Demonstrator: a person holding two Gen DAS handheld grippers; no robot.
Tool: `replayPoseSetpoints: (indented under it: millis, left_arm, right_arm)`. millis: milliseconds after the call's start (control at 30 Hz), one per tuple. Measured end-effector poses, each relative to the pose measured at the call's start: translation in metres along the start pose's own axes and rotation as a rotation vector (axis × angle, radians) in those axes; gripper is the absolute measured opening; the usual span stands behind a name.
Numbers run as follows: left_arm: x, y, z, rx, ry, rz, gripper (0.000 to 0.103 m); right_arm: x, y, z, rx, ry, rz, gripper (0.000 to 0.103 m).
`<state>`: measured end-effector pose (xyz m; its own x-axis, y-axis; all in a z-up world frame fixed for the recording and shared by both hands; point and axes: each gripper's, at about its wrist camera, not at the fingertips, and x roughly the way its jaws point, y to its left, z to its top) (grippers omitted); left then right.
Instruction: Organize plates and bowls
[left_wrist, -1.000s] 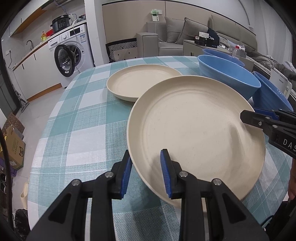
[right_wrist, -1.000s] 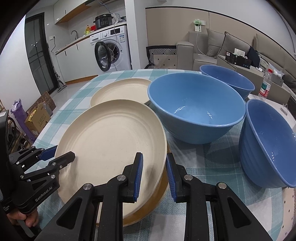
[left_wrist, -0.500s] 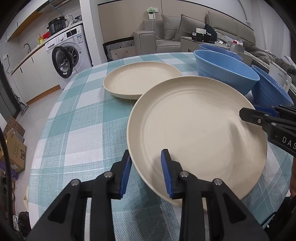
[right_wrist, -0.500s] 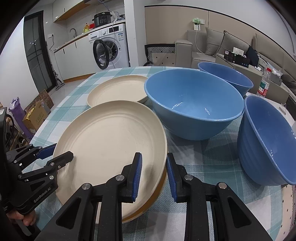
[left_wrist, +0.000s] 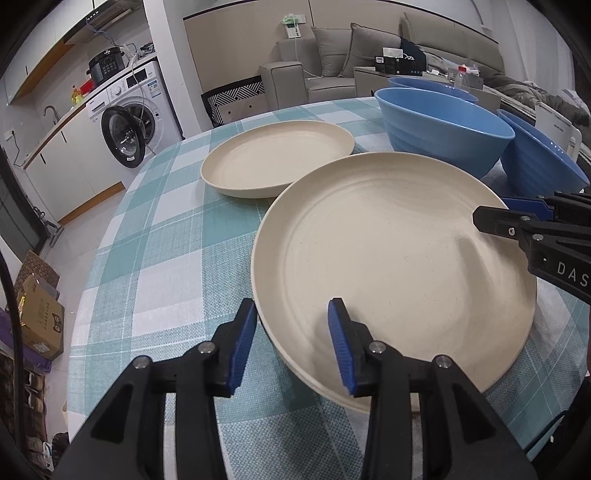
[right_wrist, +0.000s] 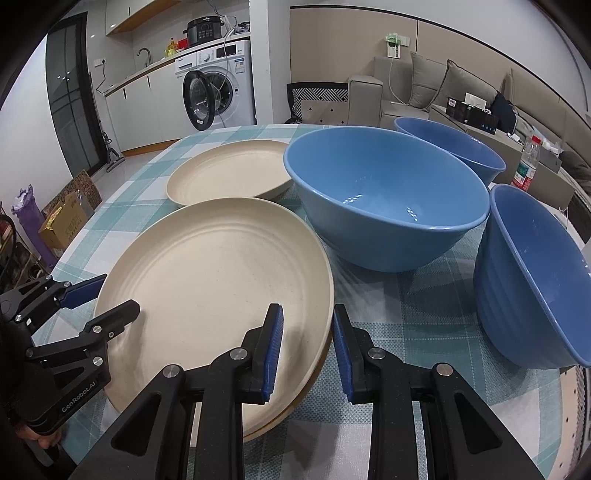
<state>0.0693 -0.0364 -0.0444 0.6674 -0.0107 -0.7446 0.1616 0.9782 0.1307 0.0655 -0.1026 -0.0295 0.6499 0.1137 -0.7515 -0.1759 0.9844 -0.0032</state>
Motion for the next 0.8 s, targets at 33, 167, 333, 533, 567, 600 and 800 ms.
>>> replayPoseSetpoints:
  millis: [33, 167, 333, 533, 567, 600, 800]
  left_arm:
    - [0.0, -0.001, 0.0, 0.003, 0.0, -0.001, 0.041]
    - [0.001, -0.003, -0.001, 0.02, 0.002, 0.004, 0.045]
    - [0.001, -0.004, 0.0, 0.02, 0.005, -0.009, 0.05]
    - [0.001, 0.003, 0.002, -0.015, 0.02, -0.058, 0.052]
    - [0.001, 0.005, 0.002, -0.026, 0.026, -0.071, 0.052]
    - [0.002, 0.006, 0.002, -0.036, 0.03, -0.082, 0.052]
    - [0.003, 0.007, 0.002, -0.054, 0.041, -0.111, 0.054]
  right_arm:
    - [0.0, 0.0, 0.0, 0.001, -0.002, -0.001, 0.027]
    - [0.002, -0.001, -0.001, 0.0, 0.005, 0.0, 0.027]
    - [0.002, -0.001, -0.001, 0.003, 0.005, 0.006, 0.027]
    - [0.001, -0.003, 0.0, 0.008, 0.013, 0.041, 0.037]
    - [0.001, -0.002, 0.0, 0.002, 0.016, 0.045, 0.042]
    - [0.001, 0.0, 0.0, -0.009, 0.018, 0.048, 0.046]
    - [-0.002, 0.004, -0.001, -0.031, 0.011, 0.067, 0.064]
